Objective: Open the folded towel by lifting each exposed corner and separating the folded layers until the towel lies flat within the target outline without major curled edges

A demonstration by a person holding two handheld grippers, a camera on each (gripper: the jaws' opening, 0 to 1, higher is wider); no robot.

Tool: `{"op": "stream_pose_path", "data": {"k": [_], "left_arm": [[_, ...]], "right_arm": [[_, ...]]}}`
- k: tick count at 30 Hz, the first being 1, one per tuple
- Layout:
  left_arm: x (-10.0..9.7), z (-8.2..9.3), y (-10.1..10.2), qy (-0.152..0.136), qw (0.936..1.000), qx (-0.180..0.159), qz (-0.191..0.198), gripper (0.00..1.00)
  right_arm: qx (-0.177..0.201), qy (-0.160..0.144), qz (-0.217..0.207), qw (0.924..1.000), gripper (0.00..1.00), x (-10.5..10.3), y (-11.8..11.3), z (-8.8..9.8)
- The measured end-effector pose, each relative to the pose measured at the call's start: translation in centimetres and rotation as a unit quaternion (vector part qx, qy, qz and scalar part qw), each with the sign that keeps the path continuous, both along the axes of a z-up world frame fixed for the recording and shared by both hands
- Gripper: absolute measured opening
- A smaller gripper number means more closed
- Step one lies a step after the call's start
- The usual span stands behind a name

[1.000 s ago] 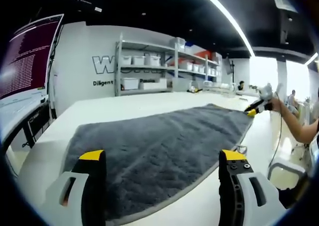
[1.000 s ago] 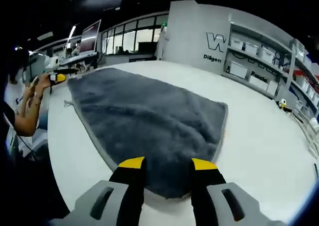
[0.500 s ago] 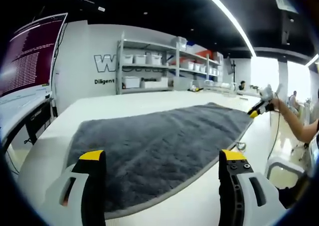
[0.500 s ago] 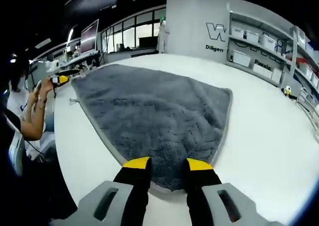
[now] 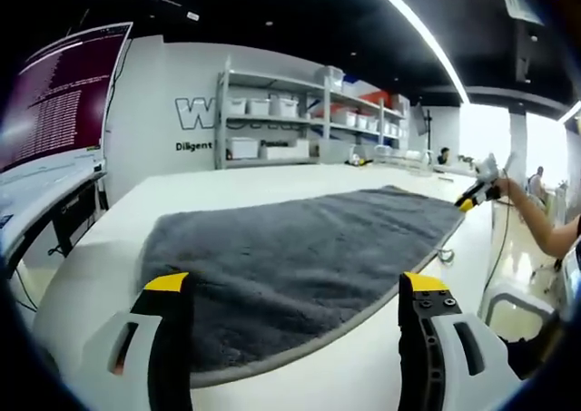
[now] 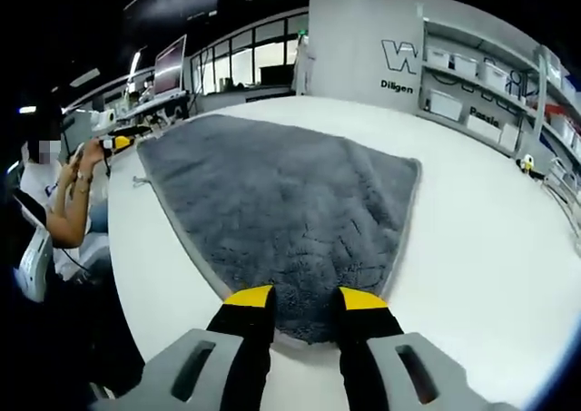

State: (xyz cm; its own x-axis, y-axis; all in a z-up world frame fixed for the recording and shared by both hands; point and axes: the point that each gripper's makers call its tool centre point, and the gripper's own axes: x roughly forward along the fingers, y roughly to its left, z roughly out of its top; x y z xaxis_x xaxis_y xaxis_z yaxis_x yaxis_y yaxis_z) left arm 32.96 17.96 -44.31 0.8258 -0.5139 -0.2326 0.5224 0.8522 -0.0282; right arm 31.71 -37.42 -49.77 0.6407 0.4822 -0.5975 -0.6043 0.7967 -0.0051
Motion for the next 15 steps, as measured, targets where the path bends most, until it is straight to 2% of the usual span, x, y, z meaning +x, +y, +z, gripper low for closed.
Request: {"op": "stream_pose_path", "data": {"k": [8, 9, 11, 13, 15], "left_arm": [[-0.8, 0.4, 0.1, -0.003, 1.0, 0.006, 0.0, 0.92], [-0.9, 0.4, 0.2, -0.004, 1.0, 0.006, 0.001, 0.92], [-1.0, 0.6, 0.5, -0.006, 1.0, 0.007, 0.003, 0.92], [-1.2, 0.6, 0.8, -0.006, 0.9999, 0.009, 0.007, 0.92], [-1.4, 0.4, 1.1, -0.003, 0.9999, 0.013, 0.011, 0.92]], "right_arm": [[-0.002, -0.011, -0.01, 0.9999, 0.28, -0.2, 0.1, 0.1], [-0.005, -0.013, -0.015, 0.9998, 0.31, -0.3, 0.0, 0.2], [0.001, -0.031, -0.037, 0.9988, 0.44, -0.1, -0.2, 0.9], [0.009, -0.031, -0.049, 0.9983, 0.57, -0.7, 0.0, 1.1], [0.008, -0.041, -0.056, 0.9975, 0.61, -1.2, 0.3, 1.4]]}}
